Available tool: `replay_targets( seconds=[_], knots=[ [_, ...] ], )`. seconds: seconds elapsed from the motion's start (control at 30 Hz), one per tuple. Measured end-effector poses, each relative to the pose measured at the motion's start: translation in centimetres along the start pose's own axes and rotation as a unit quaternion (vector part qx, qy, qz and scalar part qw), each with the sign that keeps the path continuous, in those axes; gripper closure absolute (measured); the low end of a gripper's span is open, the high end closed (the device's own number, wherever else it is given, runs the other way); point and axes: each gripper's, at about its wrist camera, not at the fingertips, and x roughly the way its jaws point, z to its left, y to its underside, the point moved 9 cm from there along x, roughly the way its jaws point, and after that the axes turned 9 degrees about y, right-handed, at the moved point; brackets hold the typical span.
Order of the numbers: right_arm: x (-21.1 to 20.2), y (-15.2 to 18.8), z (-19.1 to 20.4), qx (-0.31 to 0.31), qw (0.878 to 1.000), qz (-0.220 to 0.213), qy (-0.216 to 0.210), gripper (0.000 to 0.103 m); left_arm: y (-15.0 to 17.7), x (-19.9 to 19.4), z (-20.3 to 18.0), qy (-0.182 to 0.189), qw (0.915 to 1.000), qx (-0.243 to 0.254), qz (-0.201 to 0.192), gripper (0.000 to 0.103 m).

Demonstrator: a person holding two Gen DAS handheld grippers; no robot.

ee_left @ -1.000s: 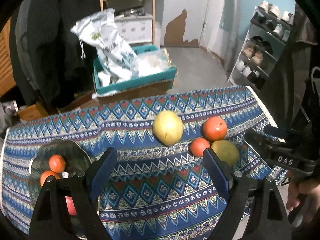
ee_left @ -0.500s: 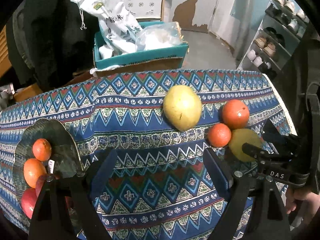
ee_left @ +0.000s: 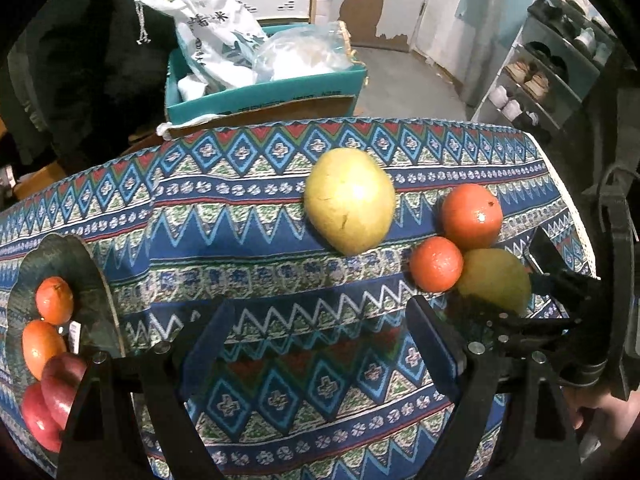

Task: Organize fruits
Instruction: 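Lower the right tool around the large mango while the left tool approaches an orange, then close the right tool on the mango while the left tool closes on the orange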

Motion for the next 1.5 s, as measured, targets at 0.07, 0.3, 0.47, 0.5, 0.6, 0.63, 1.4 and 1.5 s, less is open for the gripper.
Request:
replay_targets(
  seconds=[0.07,0.3,0.47,0.5,0.6,0.63,1.4,1.5],
  knots=[
    [0.0,-0.1,0.0,0.006,1.0,-0.002,-0.004,0.032,-0.3,0.3,-0.5,0.006,1.0,0.002,-0.001,0.014],
    [-1.0,0.2,-2.4,0.041,0.999,-0.013,-0.004,0.033,-1.0,1.6,-3.2,0.028,0.9992,0.03,-0.001,0.014],
    [-2.1,0.4,-5.8,0.089,0.996,-0.024,0.011,0.033,-1.1,2.9,-5.4,0.032,0.9976,0.061,0.008,0.014],
    [-2.3,0.4,-6.3,0.097,0.995,-0.029,0.013,0.033,-1.2,3.2,-5.8,0.033,0.9973,0.065,0.009,0.014],
    [-3.1,0.4,-7.8,0.109,0.993,-0.043,0.018,0.033,-1.2,4.0,-6.9,0.037,0.9966,0.073,0.013,0.014],
    [-3.3,0.4,-8.0,0.113,0.992,-0.046,0.02,0.033,-1.2,4.3,-7.2,0.038,0.9963,0.075,0.015,0.014],
    [-2.5,1.6,-10.2,0.145,0.988,-0.039,0.03,0.033,-0.5,9.6,-8.4,0.045,0.9954,0.057,0.063,0.055],
    [-2.5,1.8,-10.3,0.144,0.988,-0.038,0.032,0.033,-0.5,9.3,-8.3,0.049,0.9959,0.05,0.058,0.056]
  ],
)
